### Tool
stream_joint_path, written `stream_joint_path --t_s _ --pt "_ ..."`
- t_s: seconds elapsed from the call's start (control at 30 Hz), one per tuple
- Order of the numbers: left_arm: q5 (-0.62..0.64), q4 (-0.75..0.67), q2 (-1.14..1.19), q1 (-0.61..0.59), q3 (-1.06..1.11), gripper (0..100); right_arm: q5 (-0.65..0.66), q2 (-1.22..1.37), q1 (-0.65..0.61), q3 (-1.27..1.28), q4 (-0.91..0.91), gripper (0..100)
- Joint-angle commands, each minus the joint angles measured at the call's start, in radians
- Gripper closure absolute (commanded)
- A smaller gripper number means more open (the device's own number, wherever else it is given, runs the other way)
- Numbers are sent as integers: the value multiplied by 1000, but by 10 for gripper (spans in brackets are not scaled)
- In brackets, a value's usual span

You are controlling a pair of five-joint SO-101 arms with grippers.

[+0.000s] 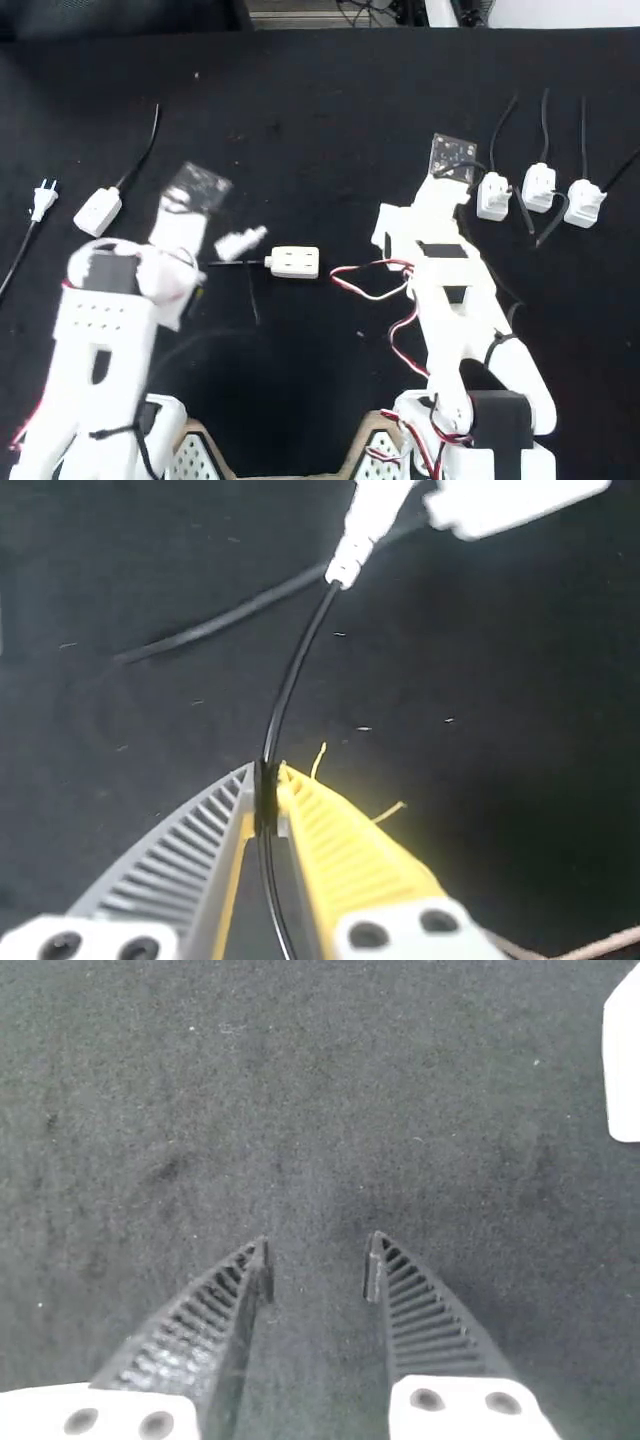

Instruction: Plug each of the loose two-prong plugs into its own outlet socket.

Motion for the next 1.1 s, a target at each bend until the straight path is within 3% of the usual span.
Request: stream_joint_path --t_s 0.0,0.2,0.6,0.83,0.97,1.07 --pt "14 -176 -87 77 208 970 -9 -54 15 -36 2 857" --pt "12 -307 -140 170 406 967 -5 -50 14 -36 2 857" --pt "11 -307 -164 188 426 956 -3 -56 -11 -30 8 857" --pt "15 -302 -164 188 424 742 -9 -56 -51 -58 77 855" --pt "9 -218 -164 183 321 766 -9 -56 -83 -58 78 855" --pt "9 -153 -164 107 165 787 -11 -54 -129 -56 78 855"
